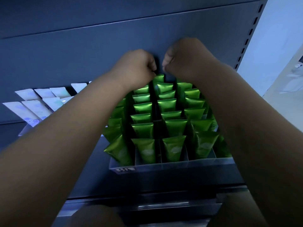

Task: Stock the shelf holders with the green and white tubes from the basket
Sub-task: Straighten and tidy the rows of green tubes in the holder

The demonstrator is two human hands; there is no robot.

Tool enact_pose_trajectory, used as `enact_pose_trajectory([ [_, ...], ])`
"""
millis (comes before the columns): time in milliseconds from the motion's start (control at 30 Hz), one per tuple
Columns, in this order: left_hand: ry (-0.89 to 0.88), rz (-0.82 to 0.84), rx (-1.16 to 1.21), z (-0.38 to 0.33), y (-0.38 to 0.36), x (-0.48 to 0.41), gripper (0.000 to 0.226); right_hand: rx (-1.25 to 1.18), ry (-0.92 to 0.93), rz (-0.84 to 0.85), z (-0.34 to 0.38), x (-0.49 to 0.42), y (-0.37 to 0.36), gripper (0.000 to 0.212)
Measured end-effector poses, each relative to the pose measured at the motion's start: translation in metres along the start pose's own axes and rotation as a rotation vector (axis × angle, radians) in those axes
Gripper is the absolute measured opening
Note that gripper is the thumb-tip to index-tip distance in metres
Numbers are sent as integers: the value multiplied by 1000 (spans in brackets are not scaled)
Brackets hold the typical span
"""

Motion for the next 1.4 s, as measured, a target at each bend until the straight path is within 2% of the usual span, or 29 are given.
enact_pose_trajectory([
  [167,-60,59,-180,9,-11,-17,24,129,104,63,8,-11,-21,18],
  [500,-86,60,-295,7,-21,-30,23,129,82,93,2,-24,-28,16],
  [733,-106,41,-201,4,-21,-28,15,155,71,110,-3,-23,-30,11],
  [900,-97,40,-126,3,-18,-27,14,128,73,73,-8,-17,-25,17],
  [1400,-122,52,-101,6,-22,-24,13,141,111,69,-12,-14,-29,19],
])
Point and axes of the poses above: each hand's wrist, its own x-axis away from the middle knuckle, its own y-axis out of the back of the hand, z = x × y, the point moved 3 cm from there along -x, towards the middle knuckle, and after that the axes turned 11 degrees about x, right-handed, at the moved point
